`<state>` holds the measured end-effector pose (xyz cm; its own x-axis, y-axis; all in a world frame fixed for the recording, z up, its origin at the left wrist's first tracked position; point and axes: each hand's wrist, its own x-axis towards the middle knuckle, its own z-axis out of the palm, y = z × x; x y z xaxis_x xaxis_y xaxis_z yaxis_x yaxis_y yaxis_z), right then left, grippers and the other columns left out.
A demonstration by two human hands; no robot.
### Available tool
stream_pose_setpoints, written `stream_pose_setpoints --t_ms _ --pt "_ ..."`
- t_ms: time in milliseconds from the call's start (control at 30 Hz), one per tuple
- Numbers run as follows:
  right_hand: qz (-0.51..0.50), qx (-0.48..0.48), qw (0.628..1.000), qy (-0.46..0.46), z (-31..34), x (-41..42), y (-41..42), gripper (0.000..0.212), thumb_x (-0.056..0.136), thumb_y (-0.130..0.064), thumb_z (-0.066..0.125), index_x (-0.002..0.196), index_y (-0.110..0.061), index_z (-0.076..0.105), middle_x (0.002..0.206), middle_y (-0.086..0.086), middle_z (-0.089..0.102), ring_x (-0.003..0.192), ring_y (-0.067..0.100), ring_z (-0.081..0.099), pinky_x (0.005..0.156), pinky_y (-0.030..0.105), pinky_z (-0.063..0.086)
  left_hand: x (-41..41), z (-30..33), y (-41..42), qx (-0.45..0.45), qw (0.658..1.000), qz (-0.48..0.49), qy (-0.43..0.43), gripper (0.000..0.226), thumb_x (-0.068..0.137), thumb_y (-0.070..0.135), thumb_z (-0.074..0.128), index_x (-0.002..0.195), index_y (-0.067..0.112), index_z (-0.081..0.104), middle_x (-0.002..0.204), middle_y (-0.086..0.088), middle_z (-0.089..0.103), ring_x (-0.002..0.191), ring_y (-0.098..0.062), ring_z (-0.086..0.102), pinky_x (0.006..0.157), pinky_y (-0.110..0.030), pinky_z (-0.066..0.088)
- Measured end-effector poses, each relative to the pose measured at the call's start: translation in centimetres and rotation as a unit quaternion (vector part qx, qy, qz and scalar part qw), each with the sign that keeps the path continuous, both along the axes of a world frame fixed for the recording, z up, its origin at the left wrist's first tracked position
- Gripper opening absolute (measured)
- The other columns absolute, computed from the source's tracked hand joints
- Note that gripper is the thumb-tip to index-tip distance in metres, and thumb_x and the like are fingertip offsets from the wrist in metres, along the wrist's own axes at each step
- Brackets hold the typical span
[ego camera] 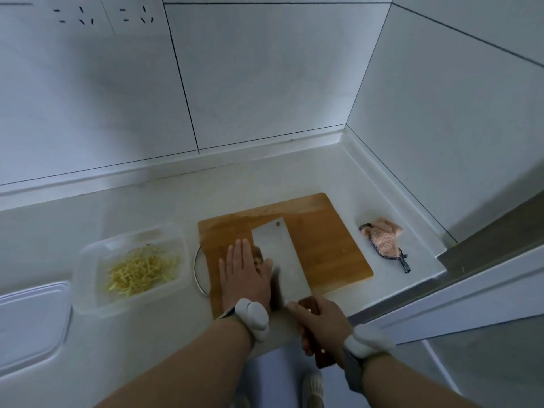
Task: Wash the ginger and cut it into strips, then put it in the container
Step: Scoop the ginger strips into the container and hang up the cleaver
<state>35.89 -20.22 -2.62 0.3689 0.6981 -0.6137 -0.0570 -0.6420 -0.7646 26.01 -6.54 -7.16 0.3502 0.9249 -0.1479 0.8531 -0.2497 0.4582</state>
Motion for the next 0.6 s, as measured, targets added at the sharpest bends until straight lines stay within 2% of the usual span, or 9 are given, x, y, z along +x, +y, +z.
stream_pose_setpoints --t_ms 133,267,400,533,600 --pt "0.020 0.000 1.000 -0.015 -0.4 -2.0 0.8 0.032 0.093 -0.039 0.064 0.088 -0.009 0.055 0.052 0.007 0.059 0.043 0.023 0.054 0.048 0.032 0.049 0.1 -0.4 -0.4 -0.023 0.998 0.012 -0.048 0.070 0.098 0.053 0.020 0.152 0.017 -0.005 0.160 0.002 -0.008 0.146 -0.013 -0.011 0.118 -0.033 -0.009" --pt "0.049 0.006 0.999 -0.001 -0.5 -3.9 1.6 0.041 0.095 -0.039 0.059 0.092 0.001 0.058 0.052 0.011 0.058 0.038 0.020 0.052 0.043 0.028 0.047 0.1 -0.2 -0.4 -0.007 0.994 0.039 -0.100 0.068 0.099 0.049 0.024 0.152 0.014 -0.001 0.160 0.000 -0.003 0.147 -0.014 -0.006 0.117 -0.031 -0.008" --pt "0.078 0.030 0.996 -0.021 -0.2 -4.5 2.3 0.038 0.097 -0.038 0.057 0.077 -0.006 0.057 0.051 0.009 0.056 0.037 0.018 0.051 0.044 0.029 0.047 -0.2 0.3 -0.2 -0.011 0.984 0.077 -0.163 0.065 0.100 0.043 0.029 0.152 0.012 0.005 0.160 -0.002 0.004 0.147 -0.015 -0.001 0.119 -0.032 -0.003" --pt "0.095 0.046 0.991 -0.081 0.5 -4.8 3.9 0.033 0.095 -0.039 0.061 0.082 -0.009 0.054 0.058 0.007 0.057 0.044 0.018 0.053 0.048 0.036 0.052 -0.7 2.2 1.1 0.034 0.973 0.098 -0.206 0.064 0.099 0.039 0.035 0.151 0.010 0.012 0.159 -0.006 0.011 0.147 -0.020 0.007 0.119 -0.035 0.007" --pt "0.111 0.072 0.985 -0.108 1.4 -5.2 5.2 0.030 0.095 -0.035 0.060 0.079 -0.011 0.051 0.055 0.004 0.056 0.040 0.016 0.053 0.047 0.034 0.051 -1.4 3.6 2.2 0.065 0.961 0.121 -0.240 0.062 0.099 0.037 0.038 0.151 0.010 0.017 0.158 -0.009 0.016 0.146 -0.024 0.013 0.119 -0.038 0.013"
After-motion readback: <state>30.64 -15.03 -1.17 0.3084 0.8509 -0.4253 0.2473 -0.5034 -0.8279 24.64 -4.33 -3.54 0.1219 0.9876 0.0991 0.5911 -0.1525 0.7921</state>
